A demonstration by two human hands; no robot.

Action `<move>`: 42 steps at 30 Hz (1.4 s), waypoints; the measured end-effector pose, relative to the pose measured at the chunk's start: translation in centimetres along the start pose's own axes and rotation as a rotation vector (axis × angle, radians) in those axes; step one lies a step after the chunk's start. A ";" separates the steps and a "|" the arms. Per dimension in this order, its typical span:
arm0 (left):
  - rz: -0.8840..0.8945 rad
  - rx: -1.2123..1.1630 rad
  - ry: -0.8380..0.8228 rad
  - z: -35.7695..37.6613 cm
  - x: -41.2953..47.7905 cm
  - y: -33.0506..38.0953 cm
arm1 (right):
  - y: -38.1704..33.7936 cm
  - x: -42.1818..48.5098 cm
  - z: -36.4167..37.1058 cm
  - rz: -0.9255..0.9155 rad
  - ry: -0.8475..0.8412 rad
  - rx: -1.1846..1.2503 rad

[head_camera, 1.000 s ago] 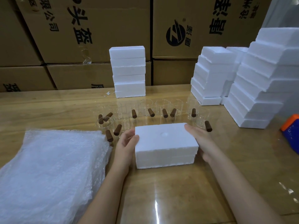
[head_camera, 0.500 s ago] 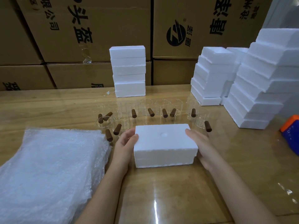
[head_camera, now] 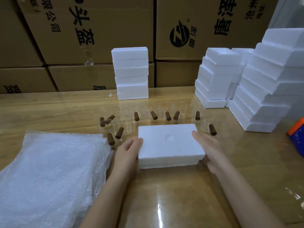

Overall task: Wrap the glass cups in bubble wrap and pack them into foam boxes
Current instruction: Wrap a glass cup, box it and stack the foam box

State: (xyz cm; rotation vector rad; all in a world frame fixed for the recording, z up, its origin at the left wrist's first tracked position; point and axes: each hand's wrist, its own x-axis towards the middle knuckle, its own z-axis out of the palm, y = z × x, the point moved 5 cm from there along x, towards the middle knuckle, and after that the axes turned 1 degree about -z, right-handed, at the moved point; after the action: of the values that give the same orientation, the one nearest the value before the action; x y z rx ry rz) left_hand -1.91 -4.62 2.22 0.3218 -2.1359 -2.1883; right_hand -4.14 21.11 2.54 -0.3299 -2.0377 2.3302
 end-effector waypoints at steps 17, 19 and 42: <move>0.195 -0.313 -0.394 0.8 0.0 1.5 | -1.2 -1.9 2.4 -0.316 -0.325 0.022; 0.156 -0.322 -0.381 0.7 0.1 1.3 | -1.1 -2.0 2.3 -0.305 -0.337 0.019; 0.092 -0.240 -0.262 1.2 -0.7 1.1 | -0.9 -1.3 1.9 -0.282 -0.288 -0.021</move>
State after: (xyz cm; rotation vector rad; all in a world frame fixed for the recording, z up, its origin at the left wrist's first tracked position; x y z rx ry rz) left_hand -1.59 -3.38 3.40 -0.0810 -1.9226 -2.5153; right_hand -3.30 19.16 3.80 0.2935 -2.0606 2.2889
